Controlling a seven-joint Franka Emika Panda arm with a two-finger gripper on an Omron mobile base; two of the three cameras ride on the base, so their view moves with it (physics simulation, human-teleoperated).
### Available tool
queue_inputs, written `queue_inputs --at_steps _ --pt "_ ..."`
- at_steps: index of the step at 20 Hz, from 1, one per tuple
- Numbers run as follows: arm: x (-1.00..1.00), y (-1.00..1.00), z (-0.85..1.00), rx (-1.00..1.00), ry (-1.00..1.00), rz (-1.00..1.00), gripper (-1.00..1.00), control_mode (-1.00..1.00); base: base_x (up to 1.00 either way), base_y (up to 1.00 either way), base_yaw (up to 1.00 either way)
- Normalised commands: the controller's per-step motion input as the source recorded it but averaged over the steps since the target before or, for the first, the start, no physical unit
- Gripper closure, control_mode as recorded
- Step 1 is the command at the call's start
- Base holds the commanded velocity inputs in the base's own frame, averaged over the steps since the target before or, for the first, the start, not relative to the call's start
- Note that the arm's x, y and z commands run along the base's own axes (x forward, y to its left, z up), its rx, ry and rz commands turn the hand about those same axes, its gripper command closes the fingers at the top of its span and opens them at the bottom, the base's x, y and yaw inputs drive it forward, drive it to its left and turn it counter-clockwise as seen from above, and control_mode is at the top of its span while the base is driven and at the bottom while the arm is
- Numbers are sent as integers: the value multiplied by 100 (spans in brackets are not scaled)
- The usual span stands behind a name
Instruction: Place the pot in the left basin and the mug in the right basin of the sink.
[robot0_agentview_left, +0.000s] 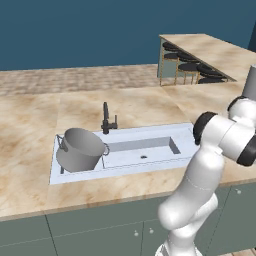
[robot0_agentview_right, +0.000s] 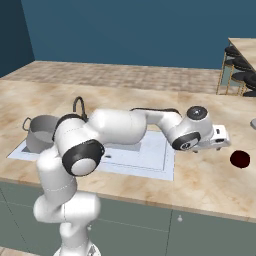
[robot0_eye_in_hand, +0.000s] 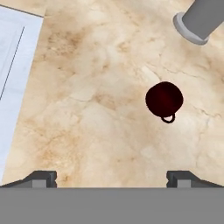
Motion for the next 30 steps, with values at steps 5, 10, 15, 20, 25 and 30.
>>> queue_inputs --at_steps 5,10,15,20,25,30 --pt "0 -14 -9 2 0 0 -100 -100 0 0 0" --pt "0 0 -25 0 2 0 -100 -100 0 0 0" --pt "0 0 -26 0 1 0 -100 -100 0 0 0" --pt "0 0 -7 0 0 0 -100 -100 0 0 0" --pt "11 0 0 0 0 0 -100 -100 0 0 0" --pt "27 0 0 0 1 0 -100 -100 0 0 0"
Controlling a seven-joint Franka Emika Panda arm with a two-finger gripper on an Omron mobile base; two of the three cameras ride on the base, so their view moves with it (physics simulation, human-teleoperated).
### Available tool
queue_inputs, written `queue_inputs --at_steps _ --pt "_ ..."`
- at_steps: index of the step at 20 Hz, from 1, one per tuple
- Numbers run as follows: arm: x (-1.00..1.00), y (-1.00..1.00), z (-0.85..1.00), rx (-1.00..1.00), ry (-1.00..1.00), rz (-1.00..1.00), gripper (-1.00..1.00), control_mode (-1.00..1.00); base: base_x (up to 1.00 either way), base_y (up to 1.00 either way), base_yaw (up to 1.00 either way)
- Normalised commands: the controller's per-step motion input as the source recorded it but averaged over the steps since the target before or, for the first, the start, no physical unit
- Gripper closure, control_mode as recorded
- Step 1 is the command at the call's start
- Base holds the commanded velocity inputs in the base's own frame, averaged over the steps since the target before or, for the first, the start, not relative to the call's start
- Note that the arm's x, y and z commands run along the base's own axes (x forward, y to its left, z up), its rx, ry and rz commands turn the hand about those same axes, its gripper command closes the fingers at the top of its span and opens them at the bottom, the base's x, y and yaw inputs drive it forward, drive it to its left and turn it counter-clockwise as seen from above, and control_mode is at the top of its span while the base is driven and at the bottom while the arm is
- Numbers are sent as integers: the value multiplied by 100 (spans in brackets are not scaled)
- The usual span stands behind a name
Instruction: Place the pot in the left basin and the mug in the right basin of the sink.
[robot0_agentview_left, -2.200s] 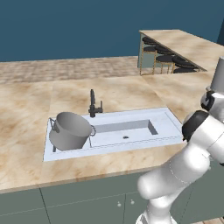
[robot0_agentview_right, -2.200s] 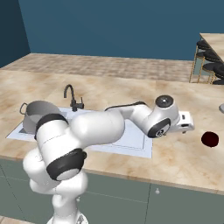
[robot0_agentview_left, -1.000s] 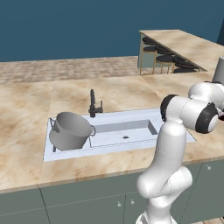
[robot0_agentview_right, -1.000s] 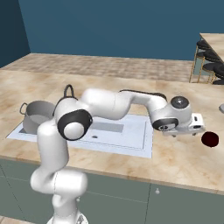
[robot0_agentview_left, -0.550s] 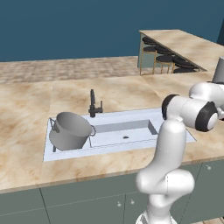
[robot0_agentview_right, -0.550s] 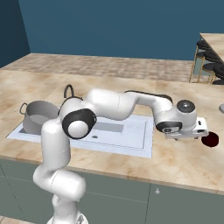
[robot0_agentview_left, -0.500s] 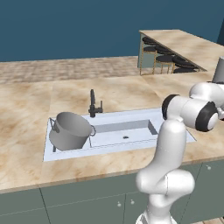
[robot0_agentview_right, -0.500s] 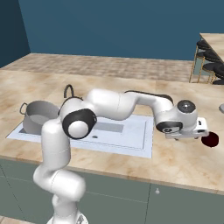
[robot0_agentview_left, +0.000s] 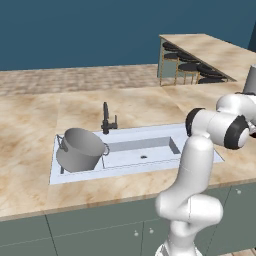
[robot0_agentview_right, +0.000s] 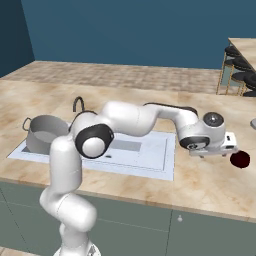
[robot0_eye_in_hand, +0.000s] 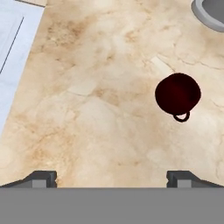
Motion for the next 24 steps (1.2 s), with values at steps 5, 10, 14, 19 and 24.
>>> queue_inputs --at_steps 5,10,14,19,24 --pt "24 0 -16 0 2 0 -100 -100 0 0 0" --pt "12 -9 -15 0 0 0 -100 -100 0 0 0" --pt "8 -20 -8 0 0 0 -100 -100 0 0 0" --pt "14 -23 -1 0 0 0 -100 -100 0 0 0" --pt "22 -22 -2 0 0 0 -100 -100 0 0 0"
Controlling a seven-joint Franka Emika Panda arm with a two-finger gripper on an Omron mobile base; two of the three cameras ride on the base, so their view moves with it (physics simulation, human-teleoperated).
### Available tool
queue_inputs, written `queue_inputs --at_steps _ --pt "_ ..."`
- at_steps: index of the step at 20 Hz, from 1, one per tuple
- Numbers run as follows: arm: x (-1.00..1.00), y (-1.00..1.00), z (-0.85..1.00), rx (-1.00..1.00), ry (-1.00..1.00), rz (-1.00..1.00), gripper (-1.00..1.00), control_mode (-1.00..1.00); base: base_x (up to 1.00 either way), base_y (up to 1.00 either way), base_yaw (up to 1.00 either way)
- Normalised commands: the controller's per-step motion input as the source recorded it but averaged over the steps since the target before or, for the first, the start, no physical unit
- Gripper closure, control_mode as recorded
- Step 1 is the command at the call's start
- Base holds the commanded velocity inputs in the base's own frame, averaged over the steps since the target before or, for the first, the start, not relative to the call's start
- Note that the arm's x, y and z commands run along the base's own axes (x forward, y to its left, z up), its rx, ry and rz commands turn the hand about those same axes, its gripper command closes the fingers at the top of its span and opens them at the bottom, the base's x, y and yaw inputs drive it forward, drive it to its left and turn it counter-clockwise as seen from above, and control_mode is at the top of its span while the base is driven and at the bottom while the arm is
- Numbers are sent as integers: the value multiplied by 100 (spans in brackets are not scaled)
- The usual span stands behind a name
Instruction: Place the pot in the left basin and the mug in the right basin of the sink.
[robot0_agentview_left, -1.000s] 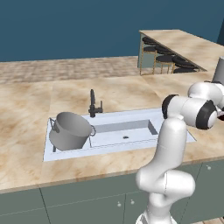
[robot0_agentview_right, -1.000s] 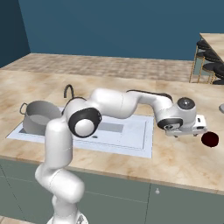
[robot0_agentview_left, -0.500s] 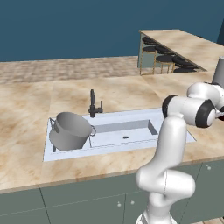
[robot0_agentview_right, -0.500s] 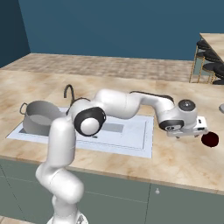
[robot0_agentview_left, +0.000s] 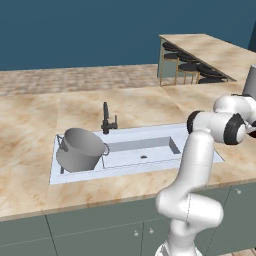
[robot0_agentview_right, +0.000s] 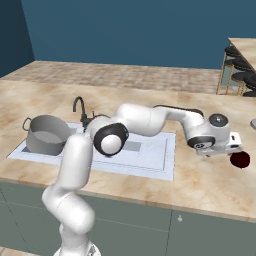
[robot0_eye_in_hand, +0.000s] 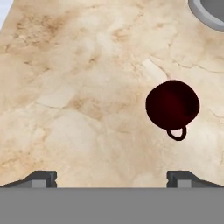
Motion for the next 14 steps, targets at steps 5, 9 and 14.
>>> queue_inputs --at_steps 5,9,14 --pt "33 -18 -9 0 2 0 -100 -100 0 0 0" --pt "31 -21 -13 0 2 0 -100 -100 0 0 0" --pt "18 -22 -12 0 1 0 -100 -100 0 0 0"
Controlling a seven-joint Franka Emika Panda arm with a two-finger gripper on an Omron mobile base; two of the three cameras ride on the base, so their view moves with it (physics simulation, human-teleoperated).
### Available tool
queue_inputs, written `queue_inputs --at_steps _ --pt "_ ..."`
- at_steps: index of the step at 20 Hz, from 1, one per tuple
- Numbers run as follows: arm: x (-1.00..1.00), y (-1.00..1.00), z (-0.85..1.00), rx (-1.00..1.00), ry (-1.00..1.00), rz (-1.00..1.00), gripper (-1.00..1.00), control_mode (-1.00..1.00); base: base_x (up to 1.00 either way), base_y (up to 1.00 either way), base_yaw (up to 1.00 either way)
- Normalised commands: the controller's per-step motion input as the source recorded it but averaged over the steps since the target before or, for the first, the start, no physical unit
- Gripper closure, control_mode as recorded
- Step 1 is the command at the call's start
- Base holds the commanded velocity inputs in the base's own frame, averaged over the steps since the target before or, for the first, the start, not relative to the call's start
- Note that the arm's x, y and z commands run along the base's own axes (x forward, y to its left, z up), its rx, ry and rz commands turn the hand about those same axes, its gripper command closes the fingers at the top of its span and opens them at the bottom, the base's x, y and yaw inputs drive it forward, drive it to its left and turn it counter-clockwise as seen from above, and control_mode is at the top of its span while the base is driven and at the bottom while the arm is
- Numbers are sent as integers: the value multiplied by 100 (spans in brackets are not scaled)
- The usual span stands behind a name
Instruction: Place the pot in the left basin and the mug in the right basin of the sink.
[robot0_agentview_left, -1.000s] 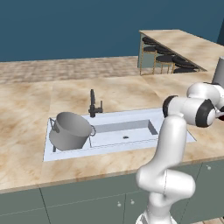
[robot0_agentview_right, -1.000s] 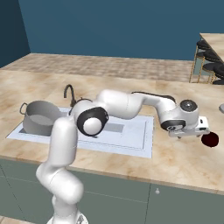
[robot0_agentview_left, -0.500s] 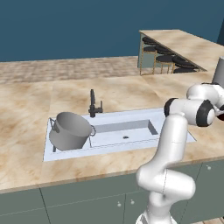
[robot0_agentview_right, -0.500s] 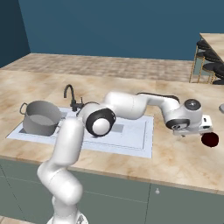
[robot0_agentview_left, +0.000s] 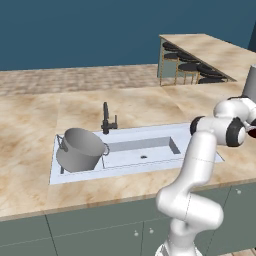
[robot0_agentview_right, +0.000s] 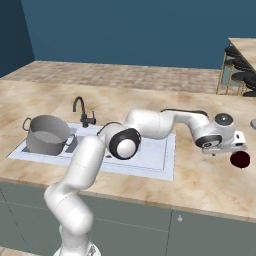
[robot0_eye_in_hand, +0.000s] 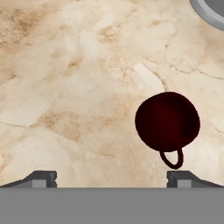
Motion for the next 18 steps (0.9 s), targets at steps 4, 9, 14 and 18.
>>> queue_inputs --at_steps 4,9,14,18 --pt "2 -19 -10 0 0 0 -100 -100 0 0 0" --pt "0 -14 -13 1 0 0 -100 -100 0 0 0" --pt "9 -1 -24 0 1 0 -100 -100 0 0 0" --pt "25 0 -34 0 4 0 -100 -100 0 0 0"
